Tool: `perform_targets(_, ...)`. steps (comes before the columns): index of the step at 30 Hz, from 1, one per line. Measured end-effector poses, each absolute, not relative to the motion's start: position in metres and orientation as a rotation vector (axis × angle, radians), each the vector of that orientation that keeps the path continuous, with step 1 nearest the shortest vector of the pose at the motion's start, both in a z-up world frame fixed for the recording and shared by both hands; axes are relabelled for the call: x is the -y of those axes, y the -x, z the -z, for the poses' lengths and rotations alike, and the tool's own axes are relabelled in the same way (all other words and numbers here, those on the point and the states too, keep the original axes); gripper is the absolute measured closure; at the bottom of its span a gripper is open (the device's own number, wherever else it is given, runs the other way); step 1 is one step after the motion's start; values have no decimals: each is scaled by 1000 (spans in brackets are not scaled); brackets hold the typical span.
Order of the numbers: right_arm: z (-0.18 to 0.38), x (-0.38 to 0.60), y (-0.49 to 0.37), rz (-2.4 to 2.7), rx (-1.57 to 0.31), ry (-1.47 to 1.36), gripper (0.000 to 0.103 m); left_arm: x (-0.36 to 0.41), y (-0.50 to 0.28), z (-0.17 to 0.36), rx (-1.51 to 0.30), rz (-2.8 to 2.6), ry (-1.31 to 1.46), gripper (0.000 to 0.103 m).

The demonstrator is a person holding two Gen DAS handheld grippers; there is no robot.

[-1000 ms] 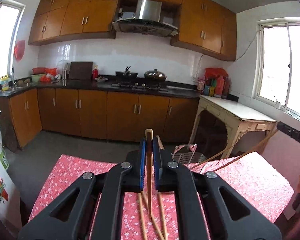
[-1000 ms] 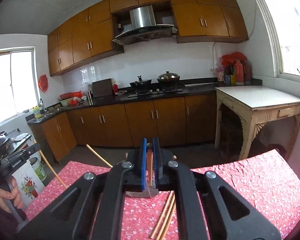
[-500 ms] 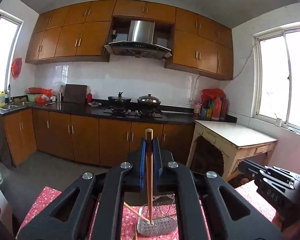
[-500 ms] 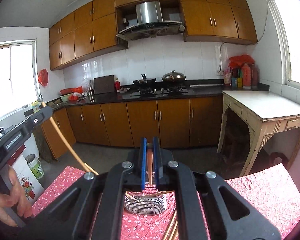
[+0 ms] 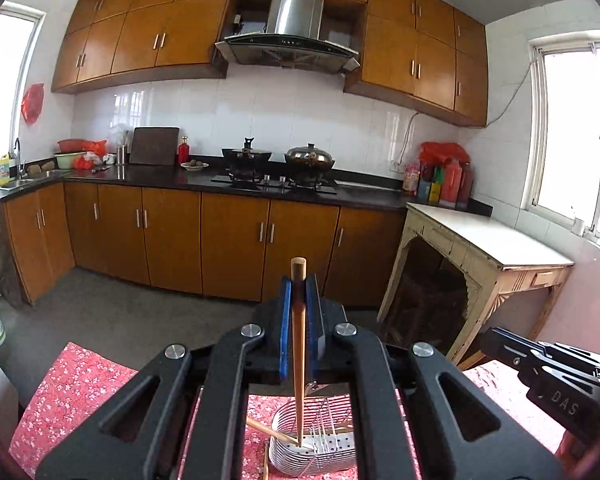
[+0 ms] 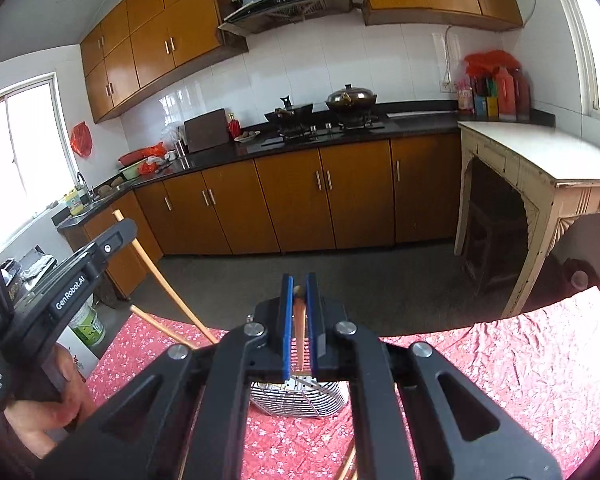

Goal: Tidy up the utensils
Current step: 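Lift both held chopsticks and carry them over the wire holder, then open both tools to drop the chopsticks into the wire holder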

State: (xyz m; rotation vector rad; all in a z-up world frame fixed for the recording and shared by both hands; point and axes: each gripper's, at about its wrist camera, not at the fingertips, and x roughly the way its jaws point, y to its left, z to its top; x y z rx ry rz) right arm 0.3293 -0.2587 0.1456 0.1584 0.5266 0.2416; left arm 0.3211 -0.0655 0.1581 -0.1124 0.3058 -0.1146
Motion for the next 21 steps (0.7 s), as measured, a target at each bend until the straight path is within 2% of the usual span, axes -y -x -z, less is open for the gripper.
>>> perform_targets(6, -125, 252, -337, -227, -560, -135, 95, 64, -329, -148, -341, 97, 106, 96)
perform_targets(7, -123, 251, -336, -218, -558, -126, 93, 63, -330, -148, -346, 82, 106, 96)
perform_targets(8, -122, 251, -335, -205, -554, -118, 83, 60, -330, -149, -346, 75, 108, 95)
perform_targets(9, -122, 252, -333, -190, -547, -112, 77, 58, -329, -150, -346, 73, 110, 93)
perform_targets(10, -123, 256, -330, -166, -533, -111, 67, 54, -328, -151, -349, 64, 113, 83)
perform_targets(11, -124, 259, -329, -151, -524, -114, 65, 50, -326, -153, -349, 52, 118, 76)
perform_targets(12, -125, 263, -328, -144, -522, -118, 65, 46, -324, -154, -344, 43, 124, 65)
perform_targets(20, -130, 306, -300, -48, -489, -159, 65, 14, -289, -166, -312, 20, 128, 60)
perform_targets(21, -129, 312, -295, -34, -487, -161, 65, 8, -279, -165, -307, 24, 129, 55)
